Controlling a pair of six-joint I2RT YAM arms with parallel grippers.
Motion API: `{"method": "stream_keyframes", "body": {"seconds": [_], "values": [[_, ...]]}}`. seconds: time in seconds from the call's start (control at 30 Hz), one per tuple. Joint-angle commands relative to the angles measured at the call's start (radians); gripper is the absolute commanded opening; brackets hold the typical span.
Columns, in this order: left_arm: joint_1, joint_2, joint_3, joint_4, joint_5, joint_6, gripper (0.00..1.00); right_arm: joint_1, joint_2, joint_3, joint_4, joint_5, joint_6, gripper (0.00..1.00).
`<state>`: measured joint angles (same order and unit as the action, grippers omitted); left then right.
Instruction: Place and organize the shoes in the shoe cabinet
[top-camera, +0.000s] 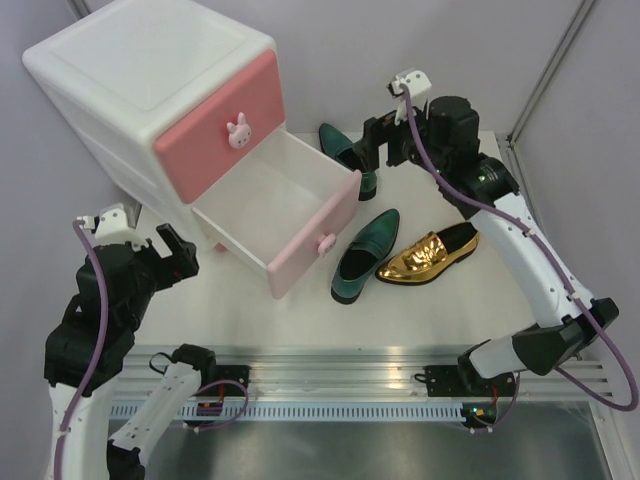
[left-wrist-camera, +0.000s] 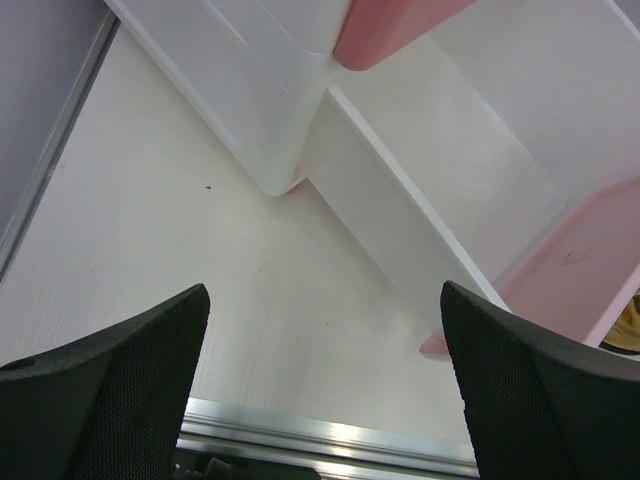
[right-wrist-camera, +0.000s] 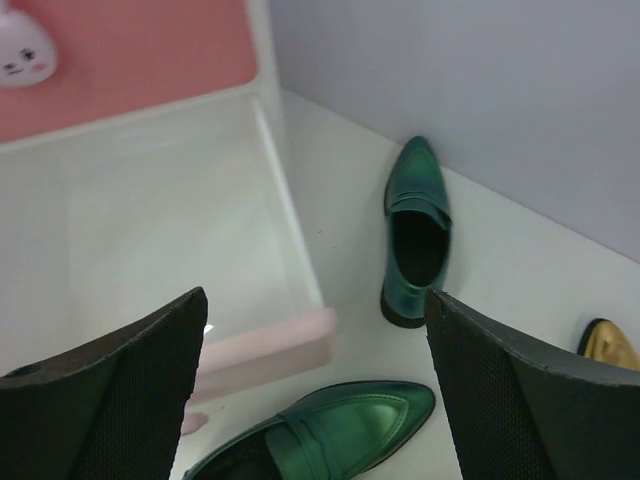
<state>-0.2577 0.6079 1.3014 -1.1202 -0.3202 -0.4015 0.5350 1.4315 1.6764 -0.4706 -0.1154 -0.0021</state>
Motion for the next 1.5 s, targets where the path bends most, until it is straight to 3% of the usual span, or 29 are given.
{"method": "stream_keyframes", "body": {"seconds": [0.0,0.37,0.63,0.8,0.93,1.03,1.07,1.13,1.17,1.47], "values": [[-0.003,0.027,0.009,0.039,0.004,0.035,1.0,-0.084,0.078,0.077,-0.059,0.011,0.054,0.92],[-0.003,0.053,-0.046,0.049,0.006,0.029,1.0,-0.24,0.478,0.206,-0.024,0.014,0.189,0.76],[-0.003,0.053,-0.083,0.048,0.003,0.024,1.0,-0.25,0.795,0.376,-0.02,0.003,0.286,0.7],[-0.003,0.046,-0.099,0.04,0.003,0.01,1.0,-0.25,0.906,0.413,0.03,-0.01,0.315,0.65],[-0.003,0.046,-0.102,0.033,-0.005,0.004,1.0,-0.251,0.955,0.447,0.012,0.042,0.312,0.6],[-0.003,0.052,-0.1,0.034,-0.008,0.0,1.0,-0.259,0.966,0.451,0.006,0.051,0.304,0.42],[-0.003,0.055,-0.1,0.036,-0.008,0.0,1.0,-0.265,0.962,0.451,0.004,0.052,0.303,0.27],[-0.002,0.061,-0.097,0.036,-0.01,0.0,1.0,-0.277,0.945,0.45,-0.014,0.054,0.281,0.13],[-0.003,0.064,-0.096,0.037,-0.011,0.001,1.0,-0.28,0.937,0.448,-0.023,0.056,0.269,0.01],[-0.003,0.066,-0.096,0.059,-0.02,0.021,1.0,-0.349,0.744,0.27,-0.053,0.068,0.125,0.01]]}}
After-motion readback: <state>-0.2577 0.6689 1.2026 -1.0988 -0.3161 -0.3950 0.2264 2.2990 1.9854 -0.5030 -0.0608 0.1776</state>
